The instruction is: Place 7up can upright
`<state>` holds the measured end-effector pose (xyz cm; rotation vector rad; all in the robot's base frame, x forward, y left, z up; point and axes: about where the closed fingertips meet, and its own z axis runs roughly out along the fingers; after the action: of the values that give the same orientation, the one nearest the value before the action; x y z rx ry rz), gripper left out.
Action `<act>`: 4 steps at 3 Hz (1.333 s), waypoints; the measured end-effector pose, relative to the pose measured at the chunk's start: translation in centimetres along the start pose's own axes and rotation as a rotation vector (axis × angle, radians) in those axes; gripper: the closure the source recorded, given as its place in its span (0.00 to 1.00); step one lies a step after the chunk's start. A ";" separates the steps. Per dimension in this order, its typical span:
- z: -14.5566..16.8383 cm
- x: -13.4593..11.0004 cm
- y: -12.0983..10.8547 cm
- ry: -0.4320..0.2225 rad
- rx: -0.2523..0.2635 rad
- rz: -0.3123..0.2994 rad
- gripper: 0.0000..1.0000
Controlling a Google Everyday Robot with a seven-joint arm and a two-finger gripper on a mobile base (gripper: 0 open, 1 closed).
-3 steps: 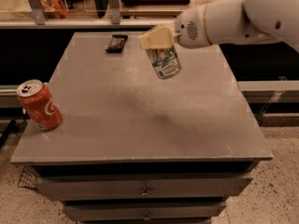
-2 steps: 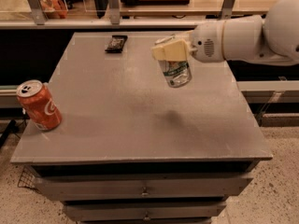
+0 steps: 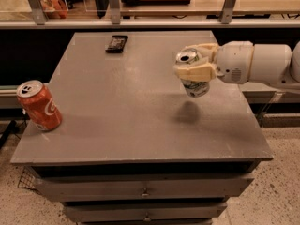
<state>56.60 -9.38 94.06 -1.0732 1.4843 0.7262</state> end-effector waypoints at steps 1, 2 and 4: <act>-1.4 1.3 0.1 -0.072 -0.033 -0.065 1.00; -2.5 2.9 0.3 -0.104 -0.053 -0.058 0.78; -3.6 4.3 0.3 -0.109 -0.030 0.003 0.32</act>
Offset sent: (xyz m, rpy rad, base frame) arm -0.0168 -0.0436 -0.0367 0.0973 -0.0731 0.0838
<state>54.91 -13.46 90.52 -1.0381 1.3861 0.7992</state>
